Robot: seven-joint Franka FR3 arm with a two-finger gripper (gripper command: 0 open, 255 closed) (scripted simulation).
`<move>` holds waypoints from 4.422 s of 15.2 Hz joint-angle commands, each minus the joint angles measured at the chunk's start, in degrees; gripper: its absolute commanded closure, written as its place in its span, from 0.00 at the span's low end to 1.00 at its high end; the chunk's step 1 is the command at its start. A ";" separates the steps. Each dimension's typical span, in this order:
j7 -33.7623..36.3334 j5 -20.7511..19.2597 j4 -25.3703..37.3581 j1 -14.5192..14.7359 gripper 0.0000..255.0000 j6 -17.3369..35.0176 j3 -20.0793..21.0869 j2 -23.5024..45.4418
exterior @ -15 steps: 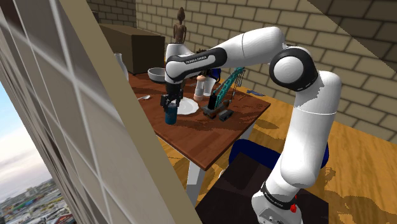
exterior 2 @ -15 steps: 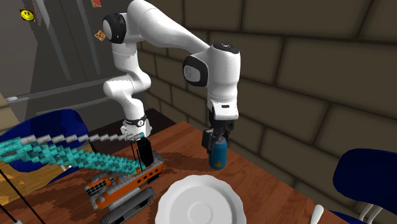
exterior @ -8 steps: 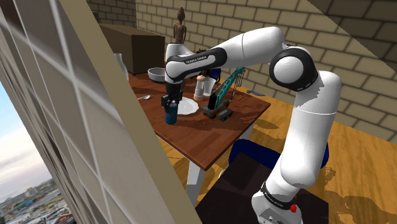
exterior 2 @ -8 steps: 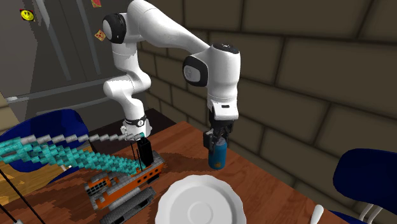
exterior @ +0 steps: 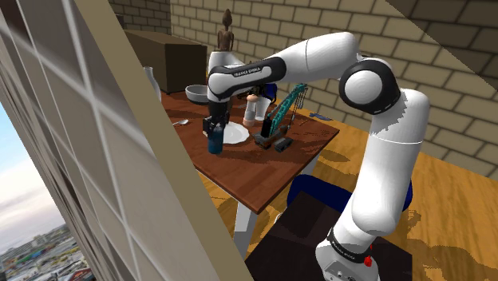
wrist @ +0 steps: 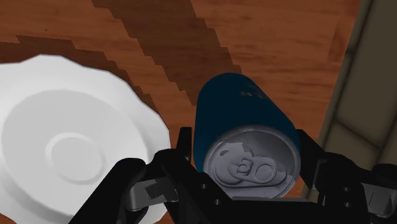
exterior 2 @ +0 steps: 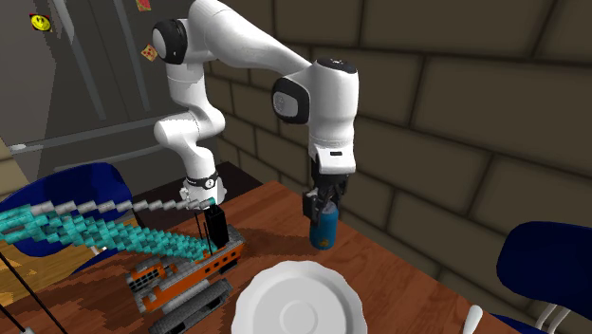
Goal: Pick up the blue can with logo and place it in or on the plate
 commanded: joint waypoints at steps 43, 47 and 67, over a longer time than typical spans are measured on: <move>-15.59 1.83 36.17 -10.68 1.00 -16.09 -4.78 20.03; -15.60 1.83 32.91 -10.64 1.00 -12.94 -4.78 19.91; -15.57 1.83 39.20 -10.71 0.00 -18.80 -4.78 20.35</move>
